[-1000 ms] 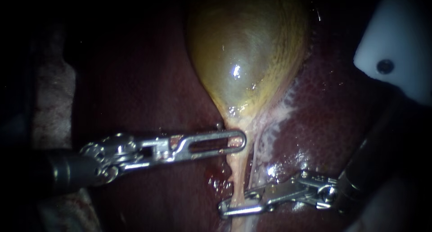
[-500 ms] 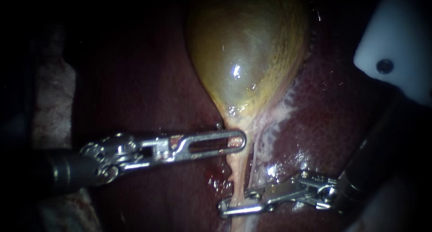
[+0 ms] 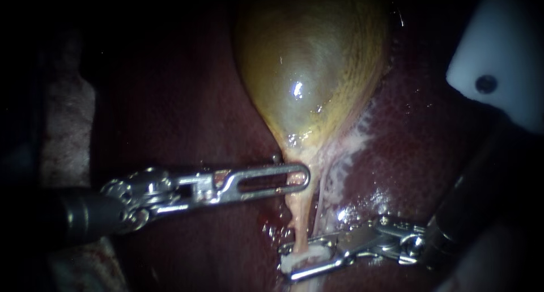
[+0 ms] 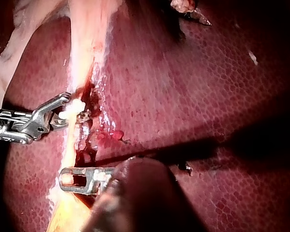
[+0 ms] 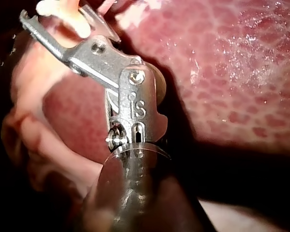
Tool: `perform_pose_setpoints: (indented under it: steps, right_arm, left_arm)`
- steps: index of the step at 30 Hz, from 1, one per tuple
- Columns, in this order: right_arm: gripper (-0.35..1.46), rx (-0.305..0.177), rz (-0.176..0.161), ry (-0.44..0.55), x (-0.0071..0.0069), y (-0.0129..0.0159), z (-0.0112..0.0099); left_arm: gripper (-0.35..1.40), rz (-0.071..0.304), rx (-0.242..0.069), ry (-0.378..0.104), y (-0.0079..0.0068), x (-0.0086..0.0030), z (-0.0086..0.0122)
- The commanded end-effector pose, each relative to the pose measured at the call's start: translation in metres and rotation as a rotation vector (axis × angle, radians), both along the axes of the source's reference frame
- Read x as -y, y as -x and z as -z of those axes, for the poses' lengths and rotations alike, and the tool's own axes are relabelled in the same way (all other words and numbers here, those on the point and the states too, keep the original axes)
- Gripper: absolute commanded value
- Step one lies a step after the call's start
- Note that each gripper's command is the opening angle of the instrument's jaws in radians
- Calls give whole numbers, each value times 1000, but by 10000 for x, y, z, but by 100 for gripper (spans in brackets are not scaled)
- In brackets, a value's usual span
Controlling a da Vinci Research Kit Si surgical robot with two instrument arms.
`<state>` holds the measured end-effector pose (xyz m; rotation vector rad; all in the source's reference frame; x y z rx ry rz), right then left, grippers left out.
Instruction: Going back first clip left tube
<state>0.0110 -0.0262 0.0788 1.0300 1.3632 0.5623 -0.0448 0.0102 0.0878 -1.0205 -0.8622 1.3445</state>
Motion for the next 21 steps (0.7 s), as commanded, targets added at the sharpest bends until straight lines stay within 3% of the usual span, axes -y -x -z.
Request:
perform_pose_setpoints:
  steps: [1,8,14,17,21]
  right_arm:
    - [44,5,9,19,-1,1,-2]
    - [46,21,44,116,-4,7,-3]
    - [48,35,54,228,-14,17,0]
    - [48,37,46,305,-22,25,3]
    - [51,19,5,432,-36,35,8]
  left_arm:
    - [-35,0,0,0,0,0,0]
    - [-35,0,0,0,0,0,0]
    - [-35,0,0,0,0,0,0]
    - [-35,0,0,0,0,0,0]
    - [-35,-2,2,0,0,1,0]
